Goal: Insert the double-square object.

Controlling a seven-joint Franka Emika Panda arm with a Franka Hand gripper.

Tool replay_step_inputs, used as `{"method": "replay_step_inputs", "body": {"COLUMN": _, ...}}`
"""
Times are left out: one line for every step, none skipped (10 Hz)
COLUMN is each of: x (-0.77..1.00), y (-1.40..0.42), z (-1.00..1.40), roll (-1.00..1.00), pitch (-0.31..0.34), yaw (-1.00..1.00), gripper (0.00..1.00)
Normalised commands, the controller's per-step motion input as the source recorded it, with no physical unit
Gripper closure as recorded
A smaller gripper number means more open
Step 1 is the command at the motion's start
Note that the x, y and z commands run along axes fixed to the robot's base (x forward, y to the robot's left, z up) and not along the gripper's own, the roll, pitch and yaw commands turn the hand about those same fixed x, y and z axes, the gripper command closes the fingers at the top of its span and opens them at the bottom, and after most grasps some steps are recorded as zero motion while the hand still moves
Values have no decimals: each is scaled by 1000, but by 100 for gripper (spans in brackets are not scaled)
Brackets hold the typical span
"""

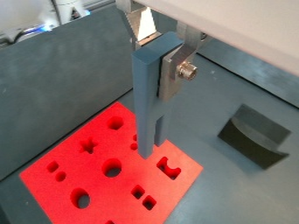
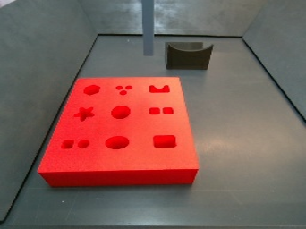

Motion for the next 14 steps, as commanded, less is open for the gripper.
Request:
{"method": "replay_step_inputs", "body": {"x": 0, "y": 0, "z": -60, "roll": 0, "pitch": -19, "yaw": -1000, "gripper": 100}}
{"method": "replay_step_inputs", "body": {"x": 0, "y": 0, "z": -60, "roll": 0, "pitch": -24, "yaw": -1000, "gripper": 100}}
{"method": "replay_step_inputs", "body": {"x": 0, "y": 0, "z": -60, "roll": 0, "pitch": -24, "yaw": -1000, "gripper": 100}}
{"method": "replay_step_inputs", "body": {"x": 0, "y": 0, "z": -63, "roll": 0, "pitch": -23, "yaw": -1000, "gripper": 100}}
{"method": "replay_step_inputs", "body": {"x": 0, "y": 0, "z": -69, "roll": 0, "pitch": -17, "yaw": -1000, "gripper": 100}}
{"method": "replay_step_inputs", "body": {"x": 0, "y": 0, "z": -71, "roll": 0, "pitch": -10, "yaw": -1000, "gripper": 100}}
{"method": "replay_step_inputs", "body": {"x": 0, "y": 0, "z": -86, "roll": 0, "pitch": 0, "yaw": -1000, "gripper": 100}}
{"method": "replay_step_inputs", "body": {"x": 0, "y": 0, "z": -140, "roll": -60, "pitch": 0, "yaw": -1000, "gripper": 100}}
{"method": "replay_step_inputs", "body": {"x": 0, "y": -9, "z": -137, "roll": -64, "pitch": 0, "yaw": -1000, "gripper": 100}}
{"method": "replay_step_inputs", "body": {"x": 0, "y": -14, "z": -131, "roll": -69, "pitch": 0, "yaw": -1000, "gripper": 100}}
{"method": "replay_step_inputs", "body": {"x": 0, "y": -37, "z": -66, "roll": -87, "pitch": 0, "yaw": -1000, "gripper": 100}}
{"method": "replay_step_inputs", "body": {"x": 137, "y": -106, "z": 0, "roll": -127, "pitch": 0, "yaw": -857, "gripper": 100}}
{"method": "replay_step_inputs", "body": {"x": 217, "y": -103, "z": -40, "roll": -124, "pitch": 0, "yaw": -803, "gripper": 100}}
{"method": "replay_step_inputs", "body": {"x": 154, "y": -106, "z": -77, "roll": -103, "pitch": 0, "yaw": -849, "gripper": 100}}
